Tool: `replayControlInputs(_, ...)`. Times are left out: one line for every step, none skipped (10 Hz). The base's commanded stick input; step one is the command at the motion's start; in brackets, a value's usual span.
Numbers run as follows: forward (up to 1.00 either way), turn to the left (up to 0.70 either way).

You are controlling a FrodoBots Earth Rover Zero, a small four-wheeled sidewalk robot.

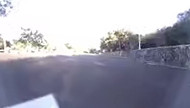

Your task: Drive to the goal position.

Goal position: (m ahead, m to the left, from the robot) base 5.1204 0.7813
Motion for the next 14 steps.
replayControlInputs(0.70, 0.00)
replayControlInputs(0.70, 0.00)
replayControlInputs(0.70, 0.00)
replayControlInputs(0.70, 0.00)
replayControlInputs(0.70, 0.00)
replayControlInputs(0.70, 0.00)
replayControlInputs(0.70, 0.00)
replayControlInputs(0.70, 0.00)
replayControlInputs(0.70, 0.00)
replayControlInputs(0.70, 0.00)
replayControlInputs(0.70, 0.00)
replayControlInputs(0.70, 0.00)
replayControlInputs(0.70, 0.00)
replayControlInputs(0.70, 0.00)
